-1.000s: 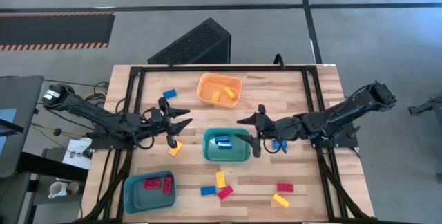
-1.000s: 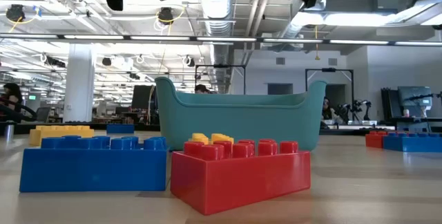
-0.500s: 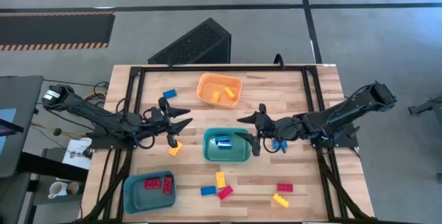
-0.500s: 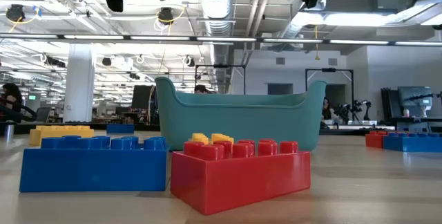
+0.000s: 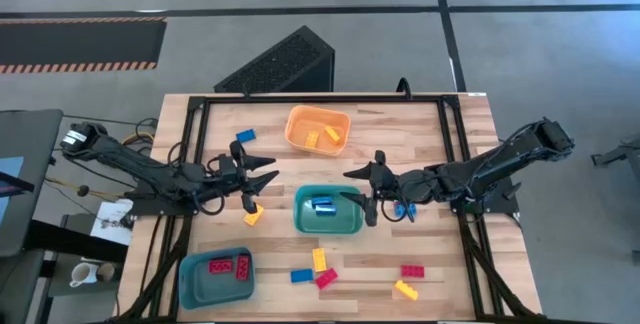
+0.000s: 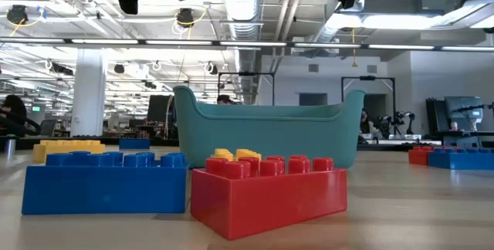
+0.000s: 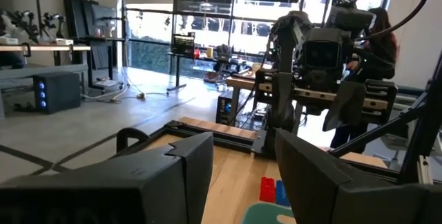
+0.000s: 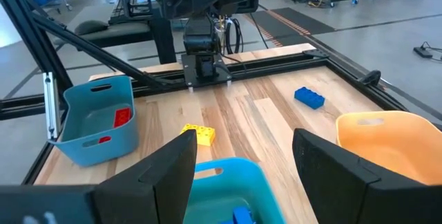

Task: Sort & place blocks by color
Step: Put the blue game piece into the green bin

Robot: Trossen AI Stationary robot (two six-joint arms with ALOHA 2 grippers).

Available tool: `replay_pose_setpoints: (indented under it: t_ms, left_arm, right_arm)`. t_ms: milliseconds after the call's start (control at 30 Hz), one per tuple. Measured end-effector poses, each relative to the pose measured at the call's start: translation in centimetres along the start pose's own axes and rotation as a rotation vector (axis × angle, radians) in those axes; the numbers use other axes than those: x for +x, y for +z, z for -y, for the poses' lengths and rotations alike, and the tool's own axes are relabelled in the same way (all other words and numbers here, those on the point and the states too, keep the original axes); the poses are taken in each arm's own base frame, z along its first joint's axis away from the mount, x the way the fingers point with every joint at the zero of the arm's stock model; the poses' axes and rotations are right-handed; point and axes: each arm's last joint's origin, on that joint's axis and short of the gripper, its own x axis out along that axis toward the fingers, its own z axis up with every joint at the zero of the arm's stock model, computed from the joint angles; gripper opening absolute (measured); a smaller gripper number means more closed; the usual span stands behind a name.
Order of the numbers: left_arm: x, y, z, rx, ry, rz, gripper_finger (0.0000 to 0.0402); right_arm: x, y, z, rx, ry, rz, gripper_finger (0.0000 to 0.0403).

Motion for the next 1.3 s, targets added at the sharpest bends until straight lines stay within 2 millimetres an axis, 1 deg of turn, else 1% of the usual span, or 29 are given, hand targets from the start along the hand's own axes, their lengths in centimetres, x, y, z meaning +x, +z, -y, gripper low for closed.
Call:
replay_pose_setpoints:
  t_ms: [667, 1100, 1300]
  left_arm:
    - [0.0, 0.0, 0.0, 0.005, -0.007, -0.002, 0.0146]
    - [0.3, 0.0, -0.5, 0.030, 0.056, 0.004, 0.0146]
    - [0.3, -0.9, -0.7, 0.007, 0.052, -0.078, 0.0146]
  right_arm:
    - [-0.1, 0.0, -0.2, 0.000, 0.011, 0.002, 0.0259]
    - [-0.6, -0.4, -1.1, -0.022, 0.041, -0.022, 0.0259]
    - [-0.6, -0.4, -1.1, -0.021, 0.041, -0.022, 0.0259]
